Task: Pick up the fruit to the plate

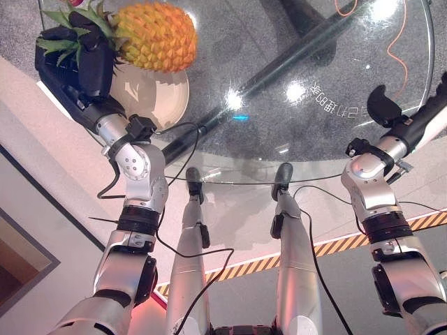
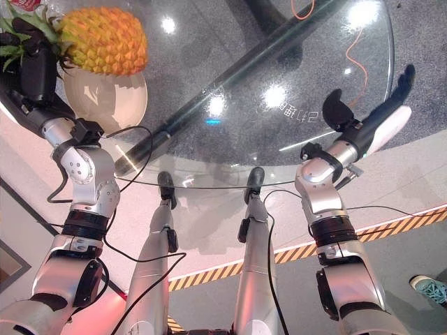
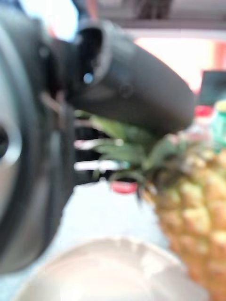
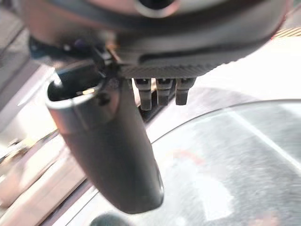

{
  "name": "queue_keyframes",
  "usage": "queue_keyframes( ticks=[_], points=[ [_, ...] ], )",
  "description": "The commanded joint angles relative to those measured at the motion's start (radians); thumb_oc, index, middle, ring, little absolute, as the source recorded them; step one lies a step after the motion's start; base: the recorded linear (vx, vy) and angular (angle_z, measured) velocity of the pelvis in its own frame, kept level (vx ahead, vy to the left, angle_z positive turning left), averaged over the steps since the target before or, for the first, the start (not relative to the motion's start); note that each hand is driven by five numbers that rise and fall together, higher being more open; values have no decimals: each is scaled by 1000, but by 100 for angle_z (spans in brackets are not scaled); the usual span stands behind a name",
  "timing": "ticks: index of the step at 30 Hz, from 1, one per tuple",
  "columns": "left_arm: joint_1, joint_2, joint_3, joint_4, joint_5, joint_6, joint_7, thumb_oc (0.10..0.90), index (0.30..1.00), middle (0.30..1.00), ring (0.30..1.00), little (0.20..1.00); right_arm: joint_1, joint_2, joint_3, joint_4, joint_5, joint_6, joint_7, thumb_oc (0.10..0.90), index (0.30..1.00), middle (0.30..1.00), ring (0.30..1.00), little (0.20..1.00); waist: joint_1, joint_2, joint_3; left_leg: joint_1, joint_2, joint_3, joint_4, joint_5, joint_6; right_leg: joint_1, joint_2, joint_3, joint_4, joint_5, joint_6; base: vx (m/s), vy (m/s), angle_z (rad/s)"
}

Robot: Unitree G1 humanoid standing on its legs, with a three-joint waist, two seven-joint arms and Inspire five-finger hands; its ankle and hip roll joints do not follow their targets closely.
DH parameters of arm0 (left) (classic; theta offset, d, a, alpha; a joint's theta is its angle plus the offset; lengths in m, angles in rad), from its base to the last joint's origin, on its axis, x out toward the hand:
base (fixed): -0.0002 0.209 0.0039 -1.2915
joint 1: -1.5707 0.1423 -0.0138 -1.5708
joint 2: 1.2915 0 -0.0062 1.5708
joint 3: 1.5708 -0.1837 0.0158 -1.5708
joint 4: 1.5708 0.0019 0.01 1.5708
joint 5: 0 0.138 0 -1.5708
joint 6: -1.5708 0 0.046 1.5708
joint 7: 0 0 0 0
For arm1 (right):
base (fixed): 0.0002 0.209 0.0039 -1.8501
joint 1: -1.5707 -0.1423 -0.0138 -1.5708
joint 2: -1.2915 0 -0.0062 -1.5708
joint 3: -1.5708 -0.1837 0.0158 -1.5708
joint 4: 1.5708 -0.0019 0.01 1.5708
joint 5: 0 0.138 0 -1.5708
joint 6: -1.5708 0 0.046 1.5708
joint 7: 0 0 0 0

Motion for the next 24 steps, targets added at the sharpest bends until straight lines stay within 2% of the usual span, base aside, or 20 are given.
queue_keyframes(
  ticks=[1, 11, 16, 24],
  points=[
    [-118, 125, 46, -61, 146, -181, 63, 100, 300, 300, 300, 200, -29, -57, -58, 25, 103, -105, -69, 800, 900, 900, 900, 900, 17, -19, -27, -16, -37, -23, 36, -72, -7, 81, 34, -49, -108, 3, 16, 0, -11, -5],
    [-146, 192, 26, 6, 262, -156, 190, 100, 300, 300, 300, 200, -40, -68, -78, 211, 362, -178, -7, 800, 900, 900, 900, 900, 26, -20, -27, -33, -35, -31, 46, -74, -9, 70, 34, -56, -106, 4, 12, 5, -12, 0],
    [-157, 226, 17, 49, 285, -150, 228, 100, 300, 300, 300, 200, -49, -89, -93, 361, 466, -202, 73, 800, 900, 900, 900, 900, 33, -17, -27, -28, -34, -34, 56, -88, -11, 75, 35, -57, -99, -10, 12, 0, 0, 0],
    [-175, 254, -6, 83, 353, -123, 286, 100, 300, 300, 300, 200, -59, -109, -111, 504, 559, -198, 136, 800, 900, 900, 900, 900, 40, -15, -27, -41, -37, -40, 58, -81, -7, 67, 35, -60, -104, -1, 10, 0, 0, 0]
  ],
)
